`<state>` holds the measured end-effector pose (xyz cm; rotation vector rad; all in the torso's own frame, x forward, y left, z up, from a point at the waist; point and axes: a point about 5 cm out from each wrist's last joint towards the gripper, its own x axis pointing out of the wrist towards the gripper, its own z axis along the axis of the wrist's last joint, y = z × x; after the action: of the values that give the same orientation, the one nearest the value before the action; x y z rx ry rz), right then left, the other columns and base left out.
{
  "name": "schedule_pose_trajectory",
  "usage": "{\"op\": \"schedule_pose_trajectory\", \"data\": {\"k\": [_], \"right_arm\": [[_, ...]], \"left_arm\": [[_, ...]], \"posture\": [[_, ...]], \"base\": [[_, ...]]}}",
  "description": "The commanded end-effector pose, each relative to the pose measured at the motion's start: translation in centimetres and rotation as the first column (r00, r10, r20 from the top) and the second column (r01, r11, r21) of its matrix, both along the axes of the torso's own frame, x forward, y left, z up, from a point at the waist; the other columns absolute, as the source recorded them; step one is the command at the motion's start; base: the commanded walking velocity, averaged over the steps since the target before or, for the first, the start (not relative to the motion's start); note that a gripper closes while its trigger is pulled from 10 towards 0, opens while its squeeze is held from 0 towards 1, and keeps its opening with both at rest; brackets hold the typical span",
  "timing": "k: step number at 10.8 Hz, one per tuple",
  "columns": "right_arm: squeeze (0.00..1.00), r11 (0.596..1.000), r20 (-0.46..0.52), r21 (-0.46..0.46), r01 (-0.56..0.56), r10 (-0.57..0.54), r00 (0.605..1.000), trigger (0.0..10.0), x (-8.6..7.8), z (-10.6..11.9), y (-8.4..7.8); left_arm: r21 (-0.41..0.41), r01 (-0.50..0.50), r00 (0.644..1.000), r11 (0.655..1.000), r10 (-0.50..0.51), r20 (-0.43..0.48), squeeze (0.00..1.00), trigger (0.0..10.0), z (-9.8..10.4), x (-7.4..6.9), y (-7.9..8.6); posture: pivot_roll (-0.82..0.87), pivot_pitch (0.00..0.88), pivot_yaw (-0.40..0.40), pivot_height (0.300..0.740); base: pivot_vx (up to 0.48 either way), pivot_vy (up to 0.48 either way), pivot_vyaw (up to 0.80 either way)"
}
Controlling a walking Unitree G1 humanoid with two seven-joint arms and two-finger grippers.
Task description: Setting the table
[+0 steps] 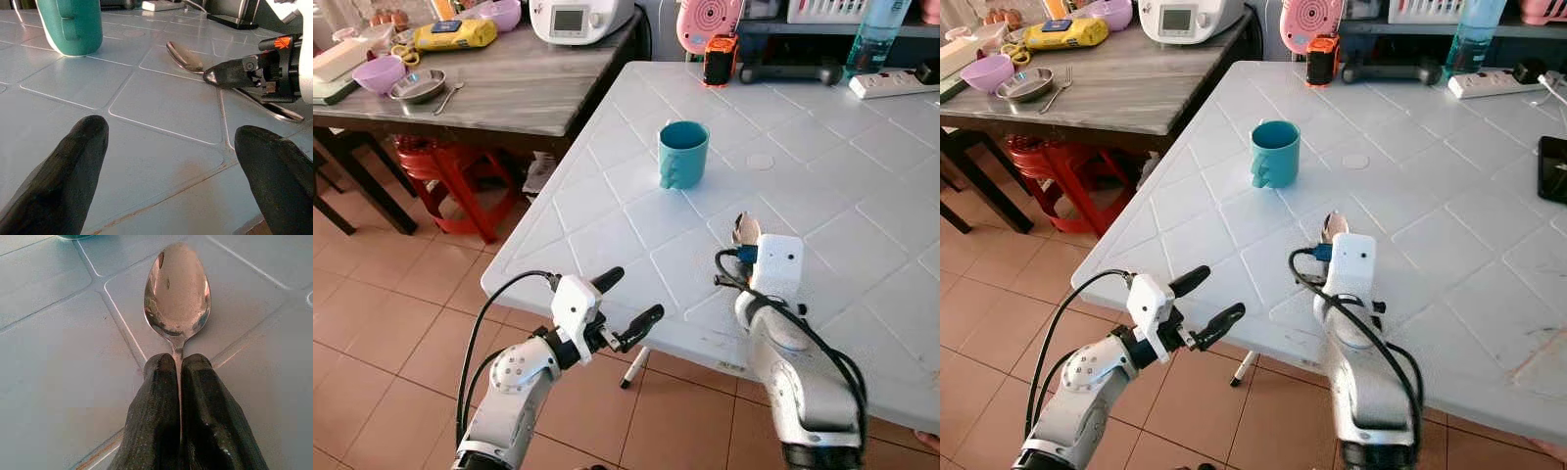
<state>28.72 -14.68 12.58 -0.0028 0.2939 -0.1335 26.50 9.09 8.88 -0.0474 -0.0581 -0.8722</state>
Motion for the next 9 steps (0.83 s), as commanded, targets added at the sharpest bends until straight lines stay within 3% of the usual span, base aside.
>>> {"op": "schedule_pose_trajectory", "data": {"k": [1,3,5,6,8,9], "right_arm": [[0.00,0.999,-0.038,-0.041,0.023,-0.024,0.999,0.0,-0.4,-1.4,-1.0],[0.00,0.998,0.223,-0.066,0.009,0.006,0.975,0.0,0.0,2.7,-0.8],[0.00,0.995,0.340,-0.097,0.016,0.018,0.940,0.5,-0.1,4.5,-0.8],[0.00,0.996,0.380,-0.084,0.011,0.022,0.925,10.0,-0.2,5.1,-0.7],[0.00,0.996,0.420,-0.083,0.014,0.022,0.907,10.0,-0.4,5.6,-1.1],[0.00,0.995,0.435,-0.102,0.019,0.028,0.900,10.0,-0.5,5.8,-1.2]], "left_arm": [[0.012,-0.045,0.999,0.999,0.045,0.020,0.00,10.0,0.2,0.4,0.5],[-0.015,-0.128,0.990,0.992,0.129,0.051,0.00,10.0,1.1,1.4,0.5],[-0.012,-0.218,0.974,0.976,0.218,0.058,0.00,10.0,1.3,2.1,0.7],[-0.016,-0.294,0.954,0.956,0.295,0.056,0.00,10.0,1.5,2.6,0.9],[-0.016,-0.467,0.883,0.884,0.467,0.045,0.00,10.0,1.7,3.9,1.6],[-0.030,-0.477,0.878,0.878,0.478,0.036,0.00,10.0,1.9,4.2,1.6]], "posture": [[-0.13,0.135,0.154,0.740],[-0.13,0.124,0.144,0.740],[-0.14,0.115,0.140,0.740],[-0.14,0.110,0.138,0.740],[-0.14,0.093,0.129,0.740],[-0.15,0.085,0.128,0.740]], "base": [[0.000,0.000,0.00],[0.000,0.000,0.00],[0.000,0.000,0.00],[0.000,0.000,0.00],[0.000,0.000,0.00],[0.000,0.000,0.00]]}}
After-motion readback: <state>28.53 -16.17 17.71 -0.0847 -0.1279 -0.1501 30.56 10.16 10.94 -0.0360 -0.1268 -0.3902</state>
